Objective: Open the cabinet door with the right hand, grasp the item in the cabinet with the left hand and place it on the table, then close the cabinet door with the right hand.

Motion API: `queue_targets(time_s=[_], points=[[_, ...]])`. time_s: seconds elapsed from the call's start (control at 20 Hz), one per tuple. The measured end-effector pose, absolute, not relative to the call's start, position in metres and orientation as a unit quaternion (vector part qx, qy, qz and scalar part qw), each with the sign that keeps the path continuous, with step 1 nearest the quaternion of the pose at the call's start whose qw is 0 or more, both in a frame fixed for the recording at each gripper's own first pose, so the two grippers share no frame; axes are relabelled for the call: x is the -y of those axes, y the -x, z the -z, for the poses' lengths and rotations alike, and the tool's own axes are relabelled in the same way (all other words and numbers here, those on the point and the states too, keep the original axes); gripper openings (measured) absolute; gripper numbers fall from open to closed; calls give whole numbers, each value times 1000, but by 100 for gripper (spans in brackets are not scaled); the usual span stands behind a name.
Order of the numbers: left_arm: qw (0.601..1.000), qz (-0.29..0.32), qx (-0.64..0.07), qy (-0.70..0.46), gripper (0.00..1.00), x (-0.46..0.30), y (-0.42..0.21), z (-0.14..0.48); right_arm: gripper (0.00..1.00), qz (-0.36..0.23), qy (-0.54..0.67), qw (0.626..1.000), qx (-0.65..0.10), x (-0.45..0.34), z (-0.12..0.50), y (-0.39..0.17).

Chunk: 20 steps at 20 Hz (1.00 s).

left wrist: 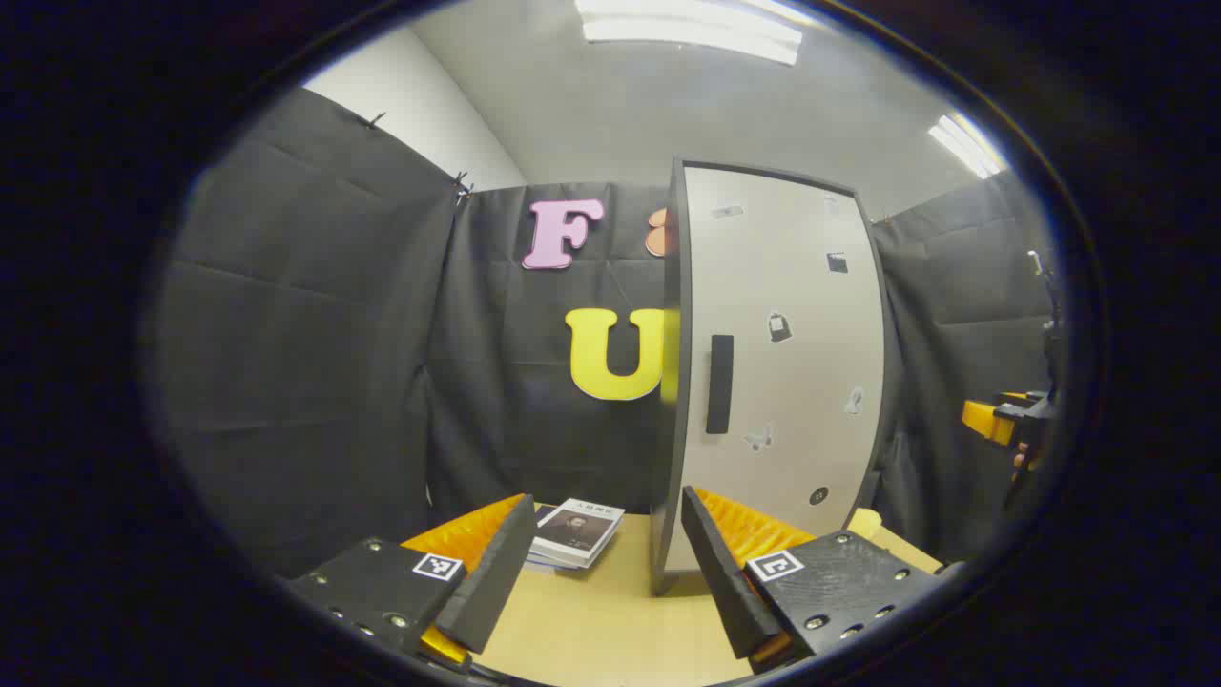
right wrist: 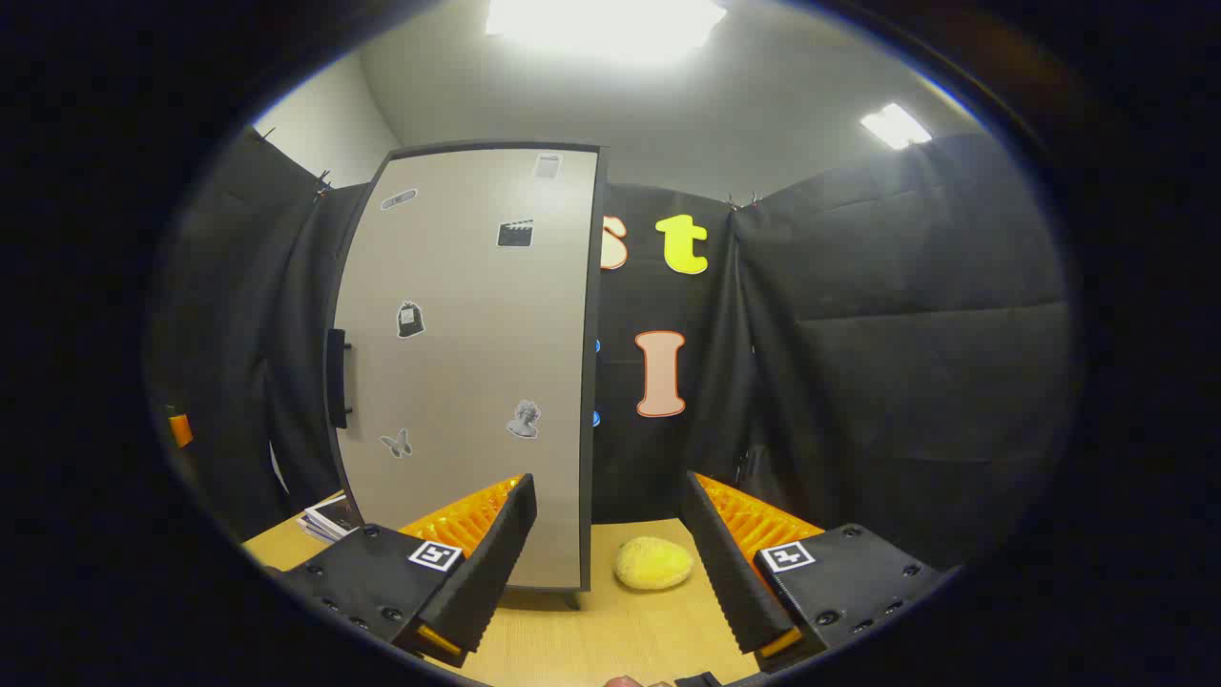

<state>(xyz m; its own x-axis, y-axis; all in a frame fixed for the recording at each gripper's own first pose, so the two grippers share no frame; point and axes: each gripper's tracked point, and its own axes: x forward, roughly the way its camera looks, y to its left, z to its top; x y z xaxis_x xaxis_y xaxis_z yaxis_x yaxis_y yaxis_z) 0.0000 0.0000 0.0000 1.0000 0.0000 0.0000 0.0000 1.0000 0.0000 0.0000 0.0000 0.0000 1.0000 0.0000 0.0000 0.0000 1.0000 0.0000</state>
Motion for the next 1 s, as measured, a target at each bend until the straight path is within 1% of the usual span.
queue_targets(time_s=[0.2,0.25,0.3,0.35,0.45,0.6,0.65,0.7,0.75,0.8,0.85,1.0], points=[[1000,-26,-9,-6,92,21,5,-10,97,-21,16,1000,-4,12,-5,-11],[1000,-30,-4,-5,89,28,8,-17,97,-28,17,999,4,14,-8,-13],[999,-34,-2,-3,89,35,9,-19,98,-31,20,999,14,17,-9,-15],[999,-39,-2,-1,92,41,10,-21,97,-35,23,999,17,20,-6,-18],[999,-52,-2,-4,89,50,11,-23,98,-53,23,998,7,20,9,-22],[997,-73,-3,-16,94,64,22,-20,98,-82,8,996,-13,24,32,-22],[997,-71,-9,-17,96,70,24,-17,98,-86,3,996,-21,27,37,-25],[998,-66,-12,-21,89,78,27,-14,97,-86,-2,996,-30,30,43,-27],[998,-63,-14,-29,89,82,29,-14,98,-86,-7,996,-34,33,47,-28],[997,-63,-16,-36,92,82,33,-11,98,-84,-11,996,-38,33,49,-29],[997,-63,-20,-40,89,82,35,-8,97,-83,-13,996,-42,32,50,-30],[998,-55,-32,-25,89,81,29,4,96,-79,-12,996,-48,24,48,-34]])
